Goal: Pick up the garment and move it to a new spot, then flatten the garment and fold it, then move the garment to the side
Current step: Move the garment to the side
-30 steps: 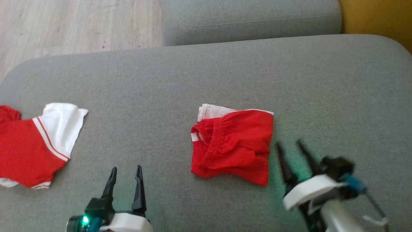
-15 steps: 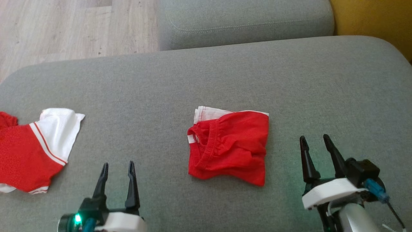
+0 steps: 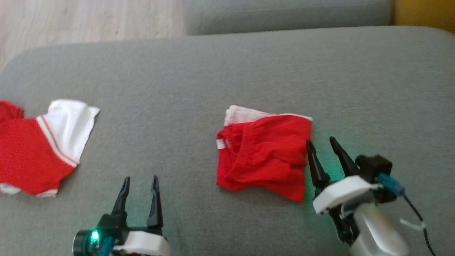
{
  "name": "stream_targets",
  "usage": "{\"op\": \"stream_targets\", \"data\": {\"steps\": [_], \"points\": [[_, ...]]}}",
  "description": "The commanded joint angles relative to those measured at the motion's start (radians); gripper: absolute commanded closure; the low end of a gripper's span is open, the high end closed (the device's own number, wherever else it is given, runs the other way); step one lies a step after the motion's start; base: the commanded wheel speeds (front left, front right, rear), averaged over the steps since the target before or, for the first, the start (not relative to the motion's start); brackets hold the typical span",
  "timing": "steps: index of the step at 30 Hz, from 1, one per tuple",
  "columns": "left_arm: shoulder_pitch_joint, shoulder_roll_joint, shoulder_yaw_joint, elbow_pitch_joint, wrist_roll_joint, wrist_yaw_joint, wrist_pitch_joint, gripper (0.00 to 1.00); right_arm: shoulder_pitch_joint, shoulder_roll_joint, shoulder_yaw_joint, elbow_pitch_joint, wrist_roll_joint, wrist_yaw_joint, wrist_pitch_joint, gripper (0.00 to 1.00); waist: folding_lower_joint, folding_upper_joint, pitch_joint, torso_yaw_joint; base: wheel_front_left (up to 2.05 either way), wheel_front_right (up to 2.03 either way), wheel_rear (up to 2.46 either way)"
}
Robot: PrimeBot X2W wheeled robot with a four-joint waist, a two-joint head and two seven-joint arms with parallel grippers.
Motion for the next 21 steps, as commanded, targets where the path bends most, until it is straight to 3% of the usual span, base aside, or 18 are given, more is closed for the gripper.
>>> {"op": "stream_targets", "data": {"steps": [1, 8, 9, 10, 11, 16, 21], "points": [[-0.053, 0.005, 0.019, -0.019, -0.007, -0.005, -0.005, 0.00, -0.062, 0.001, 0.038, 0.022, 0.020, 0.004, -0.011, 0.00, 0.0000, -0.0001, 0.035, 0.032, 0.00, 0.00, 0.00], [-0.085, 0.005, 0.003, -0.012, -0.008, -0.014, -0.005, 0.00, -0.133, 0.001, 0.050, 0.226, 0.012, 0.004, -0.011, 0.00, 0.0000, -0.0001, 0.082, 0.080, 0.00, 0.00, 0.00], [-0.089, 0.005, 0.002, -0.013, -0.010, -0.014, -0.005, 0.00, -0.141, 0.001, 0.051, 0.244, 0.020, 0.004, -0.011, 0.04, 0.0000, -0.0001, 0.087, 0.084, 0.00, 0.00, 0.00], [-0.091, 0.005, 0.001, -0.013, -0.011, -0.014, -0.005, 0.00, -0.148, 0.001, 0.051, 0.253, 0.024, 0.004, -0.011, 0.60, 0.0000, -0.0001, 0.090, 0.088, 0.00, 0.00, 0.00], [-0.092, 0.005, 0.001, -0.014, -0.012, -0.014, -0.005, 0.00, -0.153, 0.001, 0.054, 0.257, 0.023, 0.004, -0.011, 1.00, 0.0000, -0.0001, 0.091, 0.089, 0.00, 0.00, 0.00], [-0.084, 0.005, 0.007, -0.021, -0.021, -0.015, -0.005, 0.00, -0.148, 0.001, 0.021, 0.223, 0.018, 0.004, -0.011, 1.00, 0.0000, -0.0001, 0.077, 0.066, 0.00, 0.00, 0.00], [-0.078, 0.005, 0.000, -0.029, -0.023, -0.026, -0.005, 0.00, -0.132, 0.001, -0.012, 0.193, 0.013, 0.004, -0.011, 1.00, 0.0000, -0.0001, 0.048, -0.030, 0.00, 0.00, 0.00]]}}
